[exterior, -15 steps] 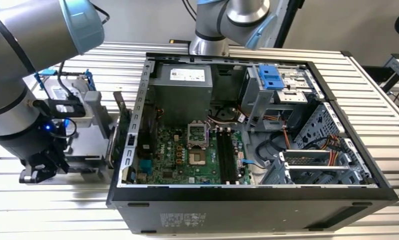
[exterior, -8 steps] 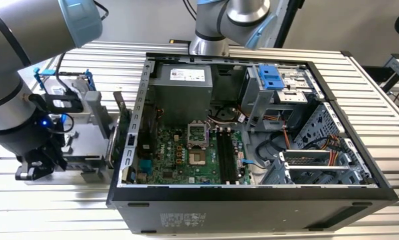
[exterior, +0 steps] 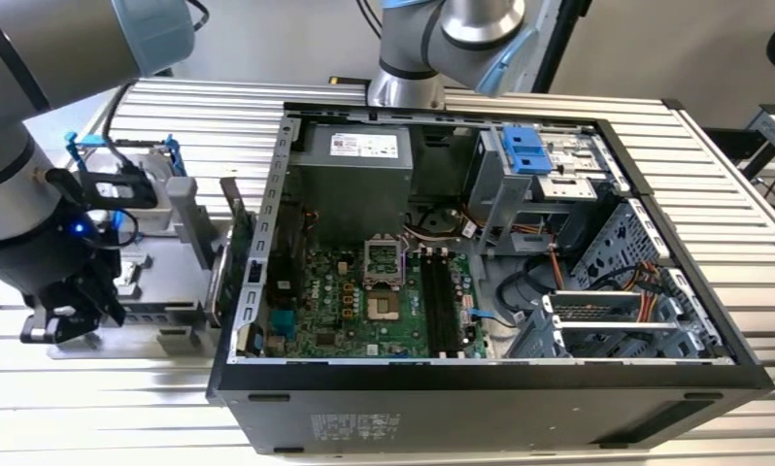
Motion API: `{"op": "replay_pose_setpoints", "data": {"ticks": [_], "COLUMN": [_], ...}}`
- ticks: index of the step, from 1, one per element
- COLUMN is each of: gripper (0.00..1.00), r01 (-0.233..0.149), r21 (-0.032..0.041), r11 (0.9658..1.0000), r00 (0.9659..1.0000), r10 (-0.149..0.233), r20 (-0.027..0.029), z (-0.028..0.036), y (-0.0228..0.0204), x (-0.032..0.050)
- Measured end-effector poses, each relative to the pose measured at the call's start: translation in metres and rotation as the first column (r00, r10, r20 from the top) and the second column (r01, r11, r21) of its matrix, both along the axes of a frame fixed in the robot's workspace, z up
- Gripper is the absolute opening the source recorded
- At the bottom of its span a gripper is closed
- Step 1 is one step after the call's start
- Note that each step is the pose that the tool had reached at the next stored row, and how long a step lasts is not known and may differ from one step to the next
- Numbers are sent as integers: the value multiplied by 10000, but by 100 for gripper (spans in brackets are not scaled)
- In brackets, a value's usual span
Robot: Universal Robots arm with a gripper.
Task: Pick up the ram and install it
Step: 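Pick up the ram and move it above insertion slot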
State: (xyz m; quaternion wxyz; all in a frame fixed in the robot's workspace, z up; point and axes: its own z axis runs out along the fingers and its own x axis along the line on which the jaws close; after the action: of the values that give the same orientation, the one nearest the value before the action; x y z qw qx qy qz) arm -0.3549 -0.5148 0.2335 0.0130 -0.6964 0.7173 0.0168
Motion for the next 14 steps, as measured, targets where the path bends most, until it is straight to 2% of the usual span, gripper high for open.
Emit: {"op": "replay_pose_setpoints", "data": {"ticks": [3,11,14], "gripper": [0,0,0], "r01": [0,29,30], "r21": [0,9,8], "r11": [10000,10000,10000], "r00": [10000,10000,10000], "r10": [0,-29,-30], "r20": [-1,-1,-3], "z": [49,52,78], "y": [0,0,0], "x": [0,0,0]}}
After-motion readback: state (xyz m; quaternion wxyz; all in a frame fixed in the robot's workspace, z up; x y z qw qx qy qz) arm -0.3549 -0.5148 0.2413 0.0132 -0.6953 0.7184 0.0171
